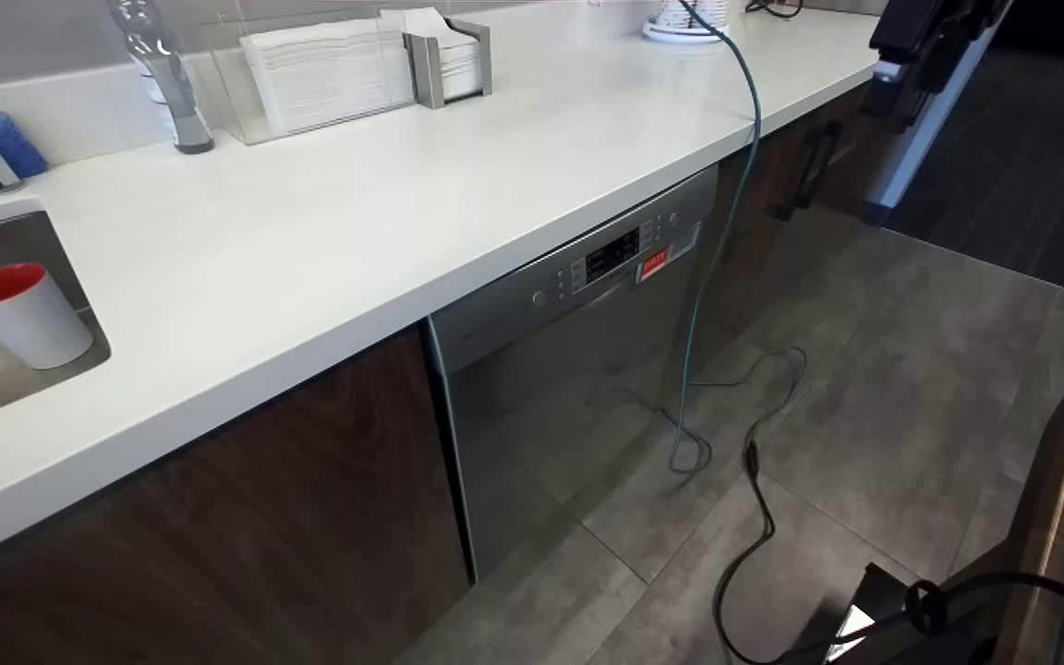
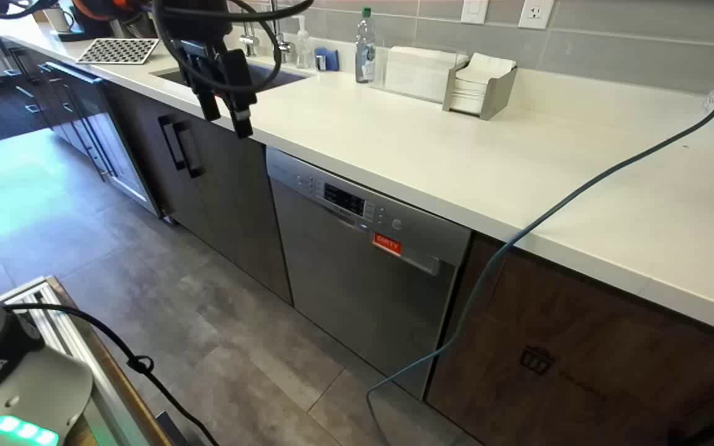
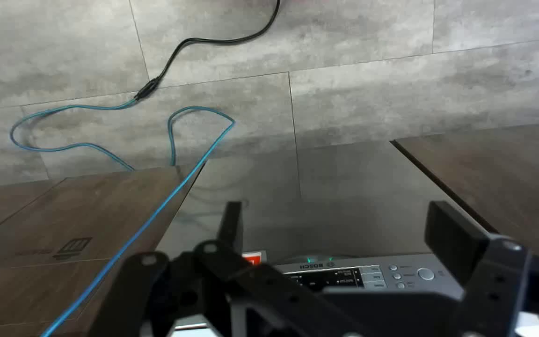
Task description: Press a button on the left side of the oven
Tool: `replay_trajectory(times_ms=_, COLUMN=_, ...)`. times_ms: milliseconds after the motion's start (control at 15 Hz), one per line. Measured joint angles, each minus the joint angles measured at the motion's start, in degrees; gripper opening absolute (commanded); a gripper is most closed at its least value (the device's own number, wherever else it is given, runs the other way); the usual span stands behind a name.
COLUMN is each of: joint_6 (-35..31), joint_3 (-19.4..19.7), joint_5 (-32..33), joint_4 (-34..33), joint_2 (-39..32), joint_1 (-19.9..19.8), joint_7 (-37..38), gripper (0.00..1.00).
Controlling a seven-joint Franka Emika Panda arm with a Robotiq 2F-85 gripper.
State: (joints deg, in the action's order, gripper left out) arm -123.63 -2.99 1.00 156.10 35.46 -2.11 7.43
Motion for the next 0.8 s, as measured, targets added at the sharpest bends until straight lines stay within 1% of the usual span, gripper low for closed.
replay_trajectory(times_ms=600, joint_6=0.0, joint_3=0.02, joint_5=-0.03, joint_4=0.0, joint_2=-0.17, joint_1=0.06, joint_7=-0.04, gripper=1.0)
replay_trajectory(times_ms=800, joint_6=-2.66, joint_3=0.15, joint_5=-0.85, joint_4=0.15, joint_2=-3.89, joint_1=2.08, joint_7=-3.13, gripper=1.0)
